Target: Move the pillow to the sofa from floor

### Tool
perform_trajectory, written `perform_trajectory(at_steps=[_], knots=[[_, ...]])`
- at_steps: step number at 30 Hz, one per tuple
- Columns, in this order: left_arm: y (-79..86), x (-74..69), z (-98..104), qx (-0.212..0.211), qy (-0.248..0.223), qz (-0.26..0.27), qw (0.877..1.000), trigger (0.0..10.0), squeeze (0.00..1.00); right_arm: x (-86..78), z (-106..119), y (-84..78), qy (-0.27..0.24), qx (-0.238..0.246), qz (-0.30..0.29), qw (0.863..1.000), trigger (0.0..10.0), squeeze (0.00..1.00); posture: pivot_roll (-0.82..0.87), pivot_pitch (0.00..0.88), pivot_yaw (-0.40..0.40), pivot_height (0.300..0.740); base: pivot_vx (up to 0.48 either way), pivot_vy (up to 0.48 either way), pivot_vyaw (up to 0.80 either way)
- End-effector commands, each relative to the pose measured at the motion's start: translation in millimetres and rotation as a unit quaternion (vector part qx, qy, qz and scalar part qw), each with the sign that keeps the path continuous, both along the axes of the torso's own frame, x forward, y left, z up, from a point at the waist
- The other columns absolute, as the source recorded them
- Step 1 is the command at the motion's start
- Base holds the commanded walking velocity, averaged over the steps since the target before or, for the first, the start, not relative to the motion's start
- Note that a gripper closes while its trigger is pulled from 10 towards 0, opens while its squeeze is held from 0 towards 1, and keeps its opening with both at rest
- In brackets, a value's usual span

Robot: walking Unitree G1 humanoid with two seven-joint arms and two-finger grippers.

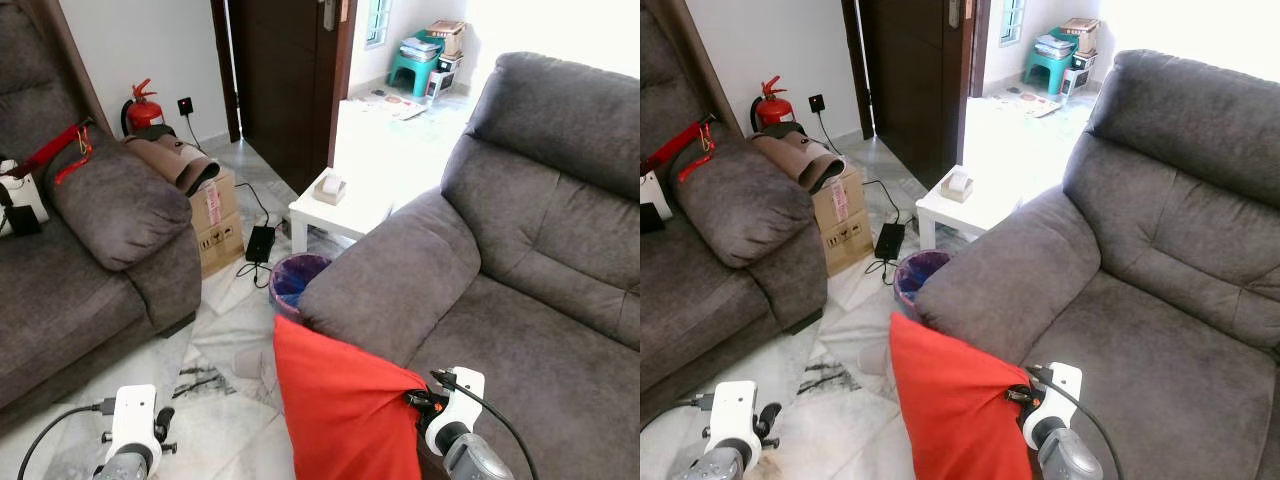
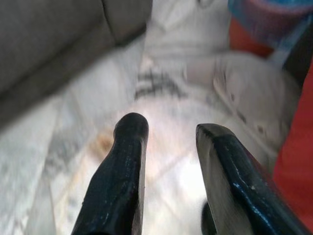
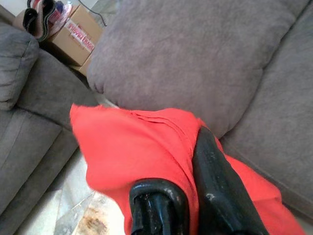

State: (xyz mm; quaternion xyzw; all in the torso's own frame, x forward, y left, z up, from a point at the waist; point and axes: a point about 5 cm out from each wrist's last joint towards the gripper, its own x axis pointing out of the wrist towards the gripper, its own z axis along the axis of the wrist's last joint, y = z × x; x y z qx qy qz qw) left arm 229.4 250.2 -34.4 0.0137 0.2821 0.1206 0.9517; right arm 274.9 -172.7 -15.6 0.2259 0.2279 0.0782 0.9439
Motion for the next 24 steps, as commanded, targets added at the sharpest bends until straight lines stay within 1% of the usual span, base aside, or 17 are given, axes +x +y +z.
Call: perform_trajectory(at_steps=[1,3,6,8,10,12,13,17,21,23,24], knots=[[-2.9,-10.9,-11,-0.025,0.034,0.022,0.999,10.0,0.00,16.9,20,-8.0,-0.056,0.000,-0.014,0.998,10.0,0.00,0.16,0.000,-0.058,0.740,0.000,0.000,0.00],[-4.9,-12.8,-14,-0.035,0.044,0.027,0.998,10.0,0.00,16.9,20,-8.7,-0.056,0.005,-0.019,0.998,10.0,0.00,0.17,0.000,-0.060,0.740,0.000,0.000,0.00],[-9.1,-16.0,-18,-0.033,0.063,0.014,0.997,10.0,0.00,16.7,20,-8.9,-0.058,0.004,-0.017,0.998,10.0,0.00,0.17,0.000,-0.060,0.740,0.000,0.000,0.00],[-12.3,-21.0,-23,-0.030,0.081,0.002,0.996,10.0,0.00,16.3,20,-8.5,-0.062,0.000,-0.008,0.998,10.0,0.00,0.16,0.000,-0.056,0.740,0.000,0.000,0.00],[-13.4,-27.3,-27,-0.034,0.096,0.002,0.995,10.0,0.00,16.1,20,-10.6,-0.063,-0.001,-0.016,0.998,10.0,0.00,0.16,0.000,-0.058,0.740,0.000,0.000,0.00],[-12.1,-31.3,-29,-0.031,0.107,0.003,0.994,10.0,0.00,15.9,20,-12.1,-0.058,-0.009,-0.019,0.998,10.0,0.00,0.16,0.000,-0.061,0.740,0.000,0.000,0.00],[-9.5,-35.9,-32,-0.031,0.117,0.009,0.993,10.0,0.00,15.1,19,-13.1,-0.056,-0.011,-0.022,0.998,10.0,0.00,0.16,0.000,-0.064,0.740,0.000,0.000,0.00],[-8.0,-41.0,-34,-0.028,0.129,0.014,0.991,10.0,0.00,14.6,18,-13.9,-0.053,-0.014,-0.020,0.998,10.0,0.00,0.16,0.000,-0.085,0.740,0.000,0.000,0.00],[-11.9,-45.1,-37,-0.028,0.133,0.012,0.991,10.0,0.00,15.4,19,-14.6,-0.053,-0.017,-0.017,0.998,10.0,0.00,0.16,0.000,-0.098,0.740,0.000,0.000,0.00],[-13.4,-50.2,-40,-0.029,0.141,0.016,0.989,10.0,0.00,15.8,20,-15.8,-0.053,-0.017,-0.016,0.998,10.0,0.00,0.16,0.000,-0.106,0.740,0.000,0.000,0.00],[-14.5,-55.1,-43,-0.030,0.149,0.020,0.988,10.0,0.00,15.8,20,-15.8,-0.052,-0.019,-0.012,0.998,10.0,0.00,0.16,0.000,-0.110,0.740,0.000,0.000,0.00]])
